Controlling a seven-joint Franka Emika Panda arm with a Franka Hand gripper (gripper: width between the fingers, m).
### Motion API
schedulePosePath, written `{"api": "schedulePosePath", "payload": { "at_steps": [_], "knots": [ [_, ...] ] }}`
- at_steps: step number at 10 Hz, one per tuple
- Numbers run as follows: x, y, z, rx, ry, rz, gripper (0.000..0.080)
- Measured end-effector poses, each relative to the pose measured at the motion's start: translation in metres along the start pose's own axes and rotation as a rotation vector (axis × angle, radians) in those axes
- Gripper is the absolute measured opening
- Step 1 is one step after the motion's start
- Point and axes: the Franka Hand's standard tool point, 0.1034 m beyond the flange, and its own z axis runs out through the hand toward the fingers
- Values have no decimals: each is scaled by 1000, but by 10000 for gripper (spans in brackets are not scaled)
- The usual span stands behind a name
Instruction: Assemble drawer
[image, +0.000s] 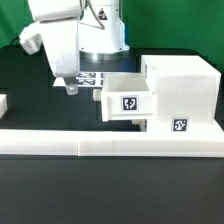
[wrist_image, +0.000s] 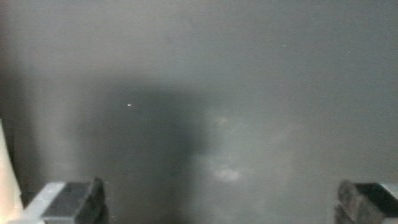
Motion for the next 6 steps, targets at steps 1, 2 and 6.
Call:
{"api": "schedulePosePath", "payload": {
  "at_steps": [1,2,6],
  "knots": [
    [6,1,2,2,4,1,649],
    [13,2,4,5,9,18,649],
    [50,13,5,3,6,147,649]
  ]
}}
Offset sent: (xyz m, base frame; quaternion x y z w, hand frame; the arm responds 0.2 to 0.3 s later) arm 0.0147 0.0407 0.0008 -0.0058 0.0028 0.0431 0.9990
